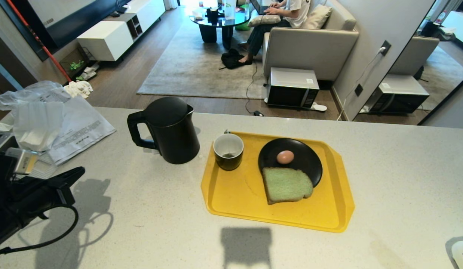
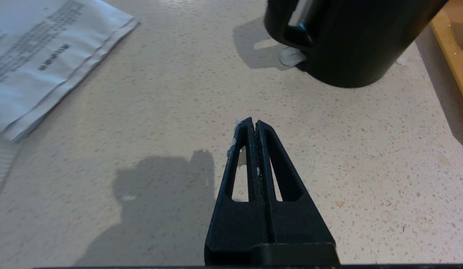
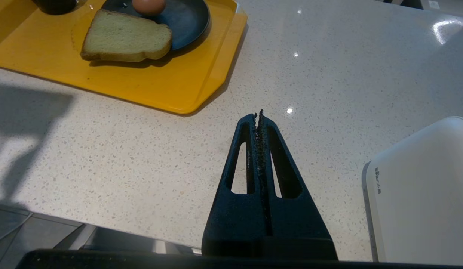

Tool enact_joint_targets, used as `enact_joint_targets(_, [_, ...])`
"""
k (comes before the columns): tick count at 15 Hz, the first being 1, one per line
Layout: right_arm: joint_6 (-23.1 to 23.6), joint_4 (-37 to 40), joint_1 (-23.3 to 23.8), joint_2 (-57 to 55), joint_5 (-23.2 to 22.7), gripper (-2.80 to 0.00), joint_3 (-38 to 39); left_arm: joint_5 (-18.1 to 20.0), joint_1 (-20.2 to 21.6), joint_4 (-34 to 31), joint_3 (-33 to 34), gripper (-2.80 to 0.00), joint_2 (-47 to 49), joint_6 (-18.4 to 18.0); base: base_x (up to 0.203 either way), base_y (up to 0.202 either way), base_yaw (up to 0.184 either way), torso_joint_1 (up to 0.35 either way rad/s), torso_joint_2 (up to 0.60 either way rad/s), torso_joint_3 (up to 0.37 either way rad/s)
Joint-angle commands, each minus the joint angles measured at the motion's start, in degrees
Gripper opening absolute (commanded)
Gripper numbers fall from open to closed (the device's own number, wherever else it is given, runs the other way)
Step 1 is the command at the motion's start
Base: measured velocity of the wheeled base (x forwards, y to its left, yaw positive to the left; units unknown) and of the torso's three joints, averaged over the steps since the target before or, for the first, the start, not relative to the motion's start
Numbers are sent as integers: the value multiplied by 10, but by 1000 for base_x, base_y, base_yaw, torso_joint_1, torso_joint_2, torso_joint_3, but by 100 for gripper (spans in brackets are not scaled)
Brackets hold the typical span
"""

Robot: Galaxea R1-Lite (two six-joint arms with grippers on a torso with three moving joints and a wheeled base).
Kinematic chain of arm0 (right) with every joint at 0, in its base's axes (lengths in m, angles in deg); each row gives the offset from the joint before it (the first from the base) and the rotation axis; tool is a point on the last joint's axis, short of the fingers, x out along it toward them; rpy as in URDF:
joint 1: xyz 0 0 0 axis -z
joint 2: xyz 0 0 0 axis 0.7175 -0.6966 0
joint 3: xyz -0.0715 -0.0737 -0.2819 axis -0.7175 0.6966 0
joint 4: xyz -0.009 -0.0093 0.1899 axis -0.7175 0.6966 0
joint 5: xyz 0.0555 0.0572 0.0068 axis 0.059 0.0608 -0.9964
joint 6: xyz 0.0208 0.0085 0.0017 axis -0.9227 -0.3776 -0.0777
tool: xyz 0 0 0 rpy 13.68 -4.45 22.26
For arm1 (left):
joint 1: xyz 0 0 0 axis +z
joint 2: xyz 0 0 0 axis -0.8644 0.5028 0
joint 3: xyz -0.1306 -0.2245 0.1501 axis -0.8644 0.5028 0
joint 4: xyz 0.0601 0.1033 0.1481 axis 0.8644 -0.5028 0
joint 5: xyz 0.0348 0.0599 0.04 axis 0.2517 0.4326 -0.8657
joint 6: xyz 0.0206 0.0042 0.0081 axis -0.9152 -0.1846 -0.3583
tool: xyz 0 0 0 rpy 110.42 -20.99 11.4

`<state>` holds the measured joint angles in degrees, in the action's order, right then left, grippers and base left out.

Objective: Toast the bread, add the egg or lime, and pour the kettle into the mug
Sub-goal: Pick up the kettle

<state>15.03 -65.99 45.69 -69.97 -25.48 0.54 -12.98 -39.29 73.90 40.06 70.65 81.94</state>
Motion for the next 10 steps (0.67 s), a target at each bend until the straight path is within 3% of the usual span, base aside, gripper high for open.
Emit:
enact_joint_targets(1, [0, 0, 0, 0, -1, -280, 1, -1, -30, 1, -16, -280, 37, -10, 0, 0, 0, 0, 0, 0])
enact_joint_targets(6, [0, 0, 0, 0, -1, -280, 1, -16, -46, -13, -44, -280, 59, -45, 0, 0, 0, 0, 0, 0])
enact_joint_targets(7, [0, 0, 0, -1, -1, -280, 1, -19, -47, -14, -44, -187, 67, -45, 0, 0, 0, 0, 0, 0])
enact_joint_targets(8, [0, 0, 0, -1, 0, -280, 1, -22, -47, -11, -45, 0, 73, -43, 0, 0, 0, 0, 0, 0])
enact_joint_targets(10, [0, 0, 0, -1, 0, -280, 1, -22, -47, -10, -71, 0, 78, -38, 0, 0, 0, 0, 0, 0])
